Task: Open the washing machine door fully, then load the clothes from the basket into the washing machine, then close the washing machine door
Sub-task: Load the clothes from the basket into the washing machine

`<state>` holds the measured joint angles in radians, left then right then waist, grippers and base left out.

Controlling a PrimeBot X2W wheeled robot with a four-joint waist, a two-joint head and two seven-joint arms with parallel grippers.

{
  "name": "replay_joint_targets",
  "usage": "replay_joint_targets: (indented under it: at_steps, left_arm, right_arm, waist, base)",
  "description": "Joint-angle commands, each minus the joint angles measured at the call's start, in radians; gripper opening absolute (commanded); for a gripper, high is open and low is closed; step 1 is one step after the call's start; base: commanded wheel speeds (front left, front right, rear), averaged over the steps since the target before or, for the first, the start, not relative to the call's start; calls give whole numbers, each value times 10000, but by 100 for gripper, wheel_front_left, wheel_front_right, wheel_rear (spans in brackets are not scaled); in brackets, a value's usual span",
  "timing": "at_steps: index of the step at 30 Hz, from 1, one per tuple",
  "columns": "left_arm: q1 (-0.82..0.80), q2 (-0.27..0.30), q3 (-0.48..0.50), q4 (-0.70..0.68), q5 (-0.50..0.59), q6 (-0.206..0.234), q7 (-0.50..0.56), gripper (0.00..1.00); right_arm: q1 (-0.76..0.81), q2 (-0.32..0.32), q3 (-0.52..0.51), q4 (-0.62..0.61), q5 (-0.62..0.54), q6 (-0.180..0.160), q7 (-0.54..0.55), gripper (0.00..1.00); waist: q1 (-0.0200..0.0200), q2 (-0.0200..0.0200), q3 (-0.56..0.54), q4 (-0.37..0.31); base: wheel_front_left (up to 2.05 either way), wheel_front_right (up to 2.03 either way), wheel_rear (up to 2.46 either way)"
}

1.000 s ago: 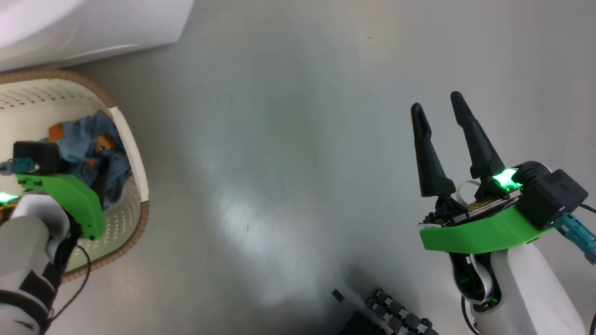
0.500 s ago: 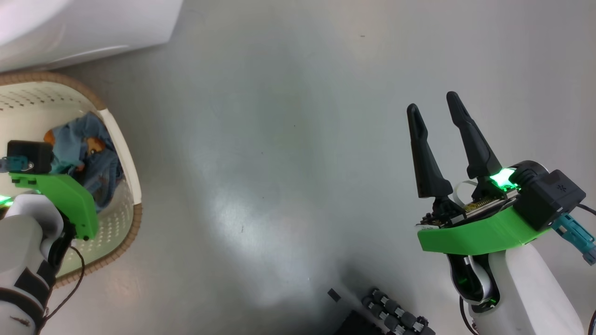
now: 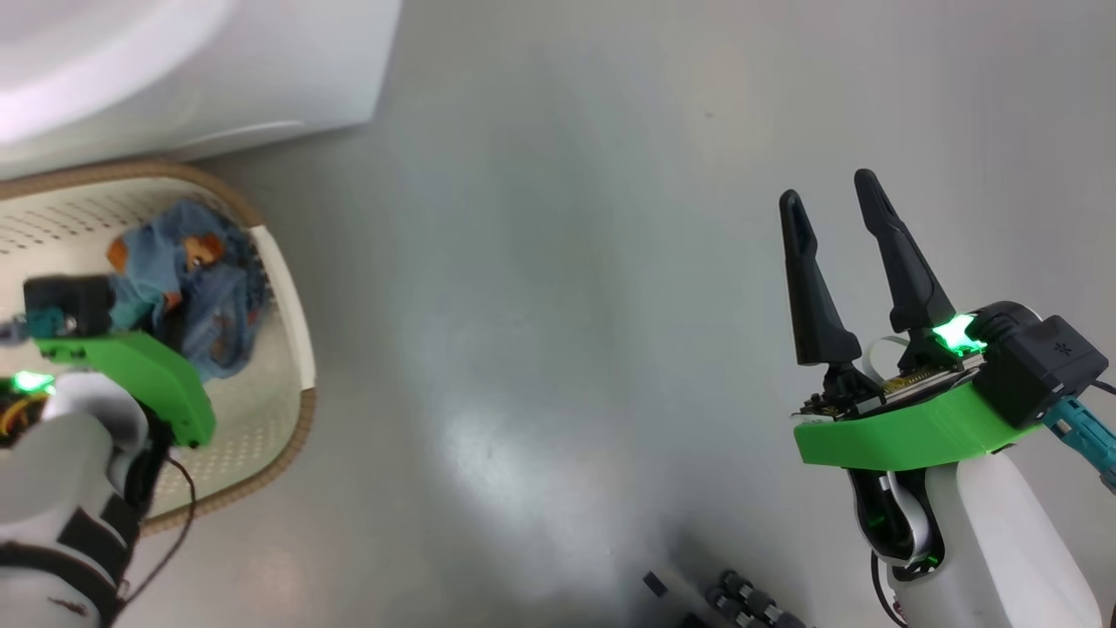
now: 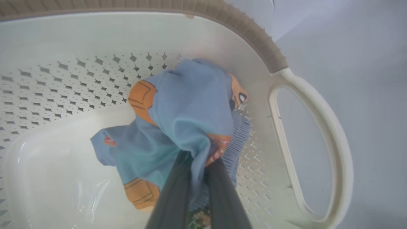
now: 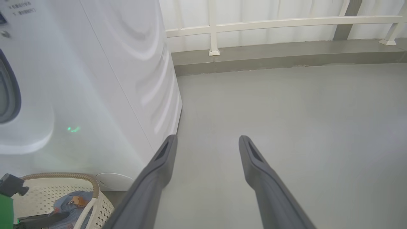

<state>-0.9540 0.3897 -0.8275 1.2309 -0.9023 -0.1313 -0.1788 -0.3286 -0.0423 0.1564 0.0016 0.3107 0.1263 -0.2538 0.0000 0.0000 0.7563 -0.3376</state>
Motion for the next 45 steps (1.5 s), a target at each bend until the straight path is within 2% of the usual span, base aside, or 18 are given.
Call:
replay_joint_targets:
  at_steps: [1,12,17,25,36,45]
  left_arm:
    - [327,252,249,-121,-169,6,-196,0]
    - [1230,44,394,-738,-730,6,-812,0]
    - [1622,135,1114,-1427,-443,6,-825,0]
    - [2742,-11,2889,-2577,855,45,-828,0]
    - [4679,-521,5551,-4727,3137,208,-829,0]
    - [5971,-994,6945,-6355,4563,184,-829,0]
  right_arm:
    - [188,-80,102,-162,-97,44,-80,100]
    - [538,-256,-172,16,-300,44,-80,100]
    - [746,-448,-300,128,-273,44,-80,100]
    - [1192,-755,-474,368,-191,44,-80,100]
    - [1961,-1106,-738,629,-45,44,-80,100]
    - [2517,-1296,-905,741,43,44,-80,100]
  waist:
    - [0,0,-330,277]
    - [0,0,-1593,902]
    - [0,0,-2242,1217]
    - [0,0,-3330,1628]
    - [0,0,-4726,1979]
    - [0,0,-5500,2175]
  base:
    - [0,0,0]
    - [0,0,0]
    - [0,0,0]
    - [0,0,0]
    - [0,0,0]
    - [0,0,0]
